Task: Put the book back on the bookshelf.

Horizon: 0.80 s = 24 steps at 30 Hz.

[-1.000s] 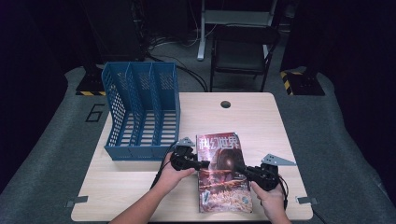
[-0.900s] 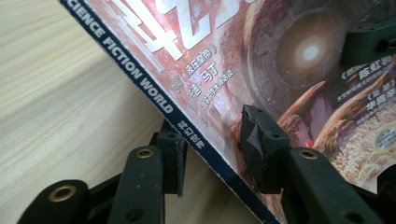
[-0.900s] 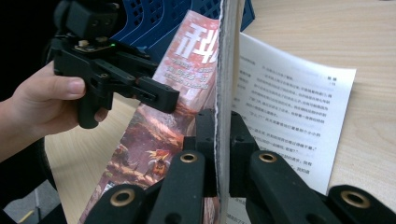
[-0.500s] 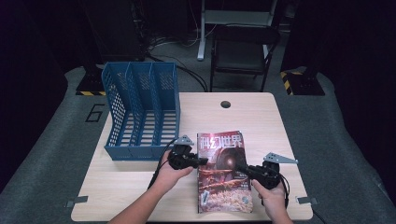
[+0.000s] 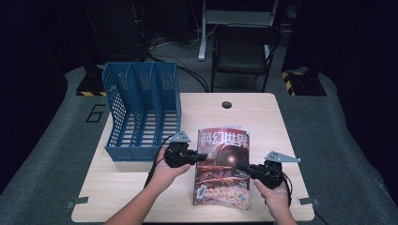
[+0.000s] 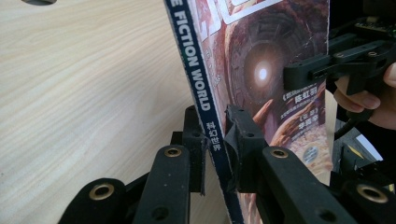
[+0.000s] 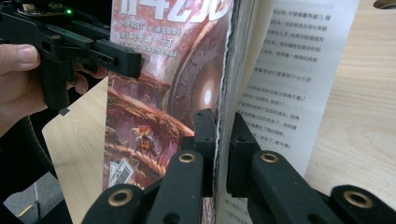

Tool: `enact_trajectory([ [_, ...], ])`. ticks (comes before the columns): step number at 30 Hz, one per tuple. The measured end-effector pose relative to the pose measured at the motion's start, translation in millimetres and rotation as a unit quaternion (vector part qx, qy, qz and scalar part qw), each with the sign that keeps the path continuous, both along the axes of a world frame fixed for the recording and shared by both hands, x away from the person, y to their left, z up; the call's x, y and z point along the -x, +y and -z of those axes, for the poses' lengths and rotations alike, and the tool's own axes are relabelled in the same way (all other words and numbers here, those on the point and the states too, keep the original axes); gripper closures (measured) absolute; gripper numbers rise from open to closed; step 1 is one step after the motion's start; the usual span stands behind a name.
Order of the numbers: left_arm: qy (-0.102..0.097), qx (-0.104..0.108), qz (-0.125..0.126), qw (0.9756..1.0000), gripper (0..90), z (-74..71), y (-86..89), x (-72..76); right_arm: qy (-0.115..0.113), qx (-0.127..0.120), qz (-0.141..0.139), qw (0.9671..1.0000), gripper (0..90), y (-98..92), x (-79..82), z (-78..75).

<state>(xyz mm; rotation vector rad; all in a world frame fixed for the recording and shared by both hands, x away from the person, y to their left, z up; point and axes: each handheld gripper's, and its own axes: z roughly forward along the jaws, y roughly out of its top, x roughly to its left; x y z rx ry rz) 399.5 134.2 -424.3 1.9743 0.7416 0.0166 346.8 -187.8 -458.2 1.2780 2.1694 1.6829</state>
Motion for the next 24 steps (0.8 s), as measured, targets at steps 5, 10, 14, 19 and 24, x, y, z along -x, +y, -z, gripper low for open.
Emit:
enact_trajectory([
  [5, -0.004, -0.002, 0.002, 1.0, 80.0, -5.0, 0.0, 1.3, -0.003, 0.003, -0.001, 1.0, 86.2, 0.0, -1.0, -0.7],
  [10, -0.015, 0.003, 0.009, 0.9998, 81.2, -11.8, 1.5, 2.5, -0.008, 0.01, -0.001, 0.9999, 86.3, 0.2, -0.6, -4.9],
  [14, -0.029, 0.005, 0.012, 0.9995, 82.1, -17.8, 2.2, 5.3, -0.017, 0.02, 0.0, 0.9997, 86.3, 1.1, 0.8, -9.5],
  [19, -0.045, 0.004, 0.017, 0.9989, 83.1, -25.3, 0.8, 9.2, -0.041, 0.045, 0.006, 0.9981, 86.5, 2.7, 3.8, -17.2],
  [24, -0.07, 0.01, 0.018, 0.9973, 83.7, -31.8, -0.6, 14.0, -0.074, 0.053, 0.023, 0.9956, 86.9, 2.4, 7.4, -23.4],
])
